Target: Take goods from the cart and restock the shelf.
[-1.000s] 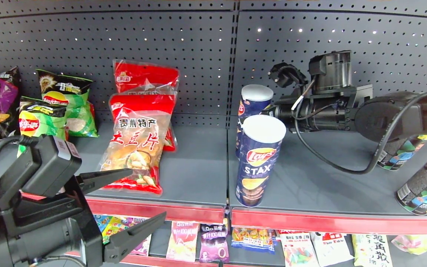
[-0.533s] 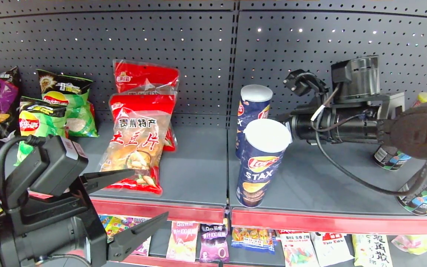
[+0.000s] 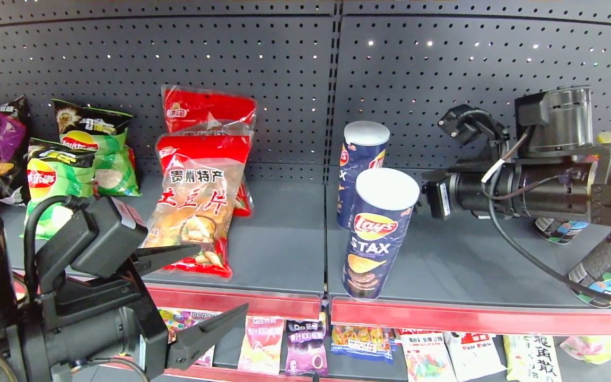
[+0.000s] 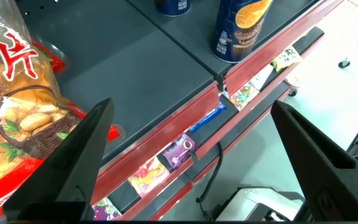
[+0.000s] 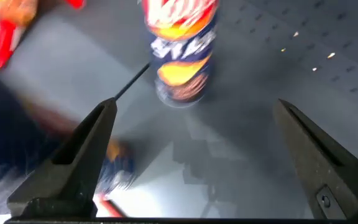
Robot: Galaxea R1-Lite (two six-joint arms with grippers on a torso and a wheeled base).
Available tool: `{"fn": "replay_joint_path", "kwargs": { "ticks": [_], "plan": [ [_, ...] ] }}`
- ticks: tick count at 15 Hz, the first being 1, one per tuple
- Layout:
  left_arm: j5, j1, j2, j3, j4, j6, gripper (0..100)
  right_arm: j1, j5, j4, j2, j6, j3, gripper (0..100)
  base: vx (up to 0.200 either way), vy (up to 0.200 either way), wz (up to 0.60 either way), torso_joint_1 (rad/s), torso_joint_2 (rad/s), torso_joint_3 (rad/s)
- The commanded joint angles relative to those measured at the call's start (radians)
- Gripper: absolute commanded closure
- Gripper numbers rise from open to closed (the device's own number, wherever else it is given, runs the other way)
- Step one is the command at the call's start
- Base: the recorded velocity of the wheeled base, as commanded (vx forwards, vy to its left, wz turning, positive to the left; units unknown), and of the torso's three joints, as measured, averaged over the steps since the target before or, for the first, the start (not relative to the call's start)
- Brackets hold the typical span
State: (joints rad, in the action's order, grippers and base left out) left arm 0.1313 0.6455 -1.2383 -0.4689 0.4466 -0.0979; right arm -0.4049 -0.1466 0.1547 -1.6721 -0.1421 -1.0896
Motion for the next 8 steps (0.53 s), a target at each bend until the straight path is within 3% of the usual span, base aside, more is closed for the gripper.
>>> {"fn": "replay_joint_path", "kwargs": {
  "ticks": [1,3,8],
  "plan": [
    [-0.001,-0.001,-0.001,-0.002,0.000,0.000,0,0.021,-0.001,-0.006,-0.040,-0.001,-0.029,0,0.000,0.000,0.00,0.000,0.00,0.000],
    [-0.001,-0.001,-0.003,-0.004,0.000,0.000,0,0.051,0.004,-0.009,-0.038,-0.002,-0.012,0,0.000,0.000,0.00,0.000,0.00,0.000],
    [0.001,-0.001,-0.026,-0.004,0.000,0.001,0,0.052,0.028,-0.007,0.117,-0.004,0.185,0,0.000,0.000,0.00,0.000,0.00,0.000]
  ]
}}
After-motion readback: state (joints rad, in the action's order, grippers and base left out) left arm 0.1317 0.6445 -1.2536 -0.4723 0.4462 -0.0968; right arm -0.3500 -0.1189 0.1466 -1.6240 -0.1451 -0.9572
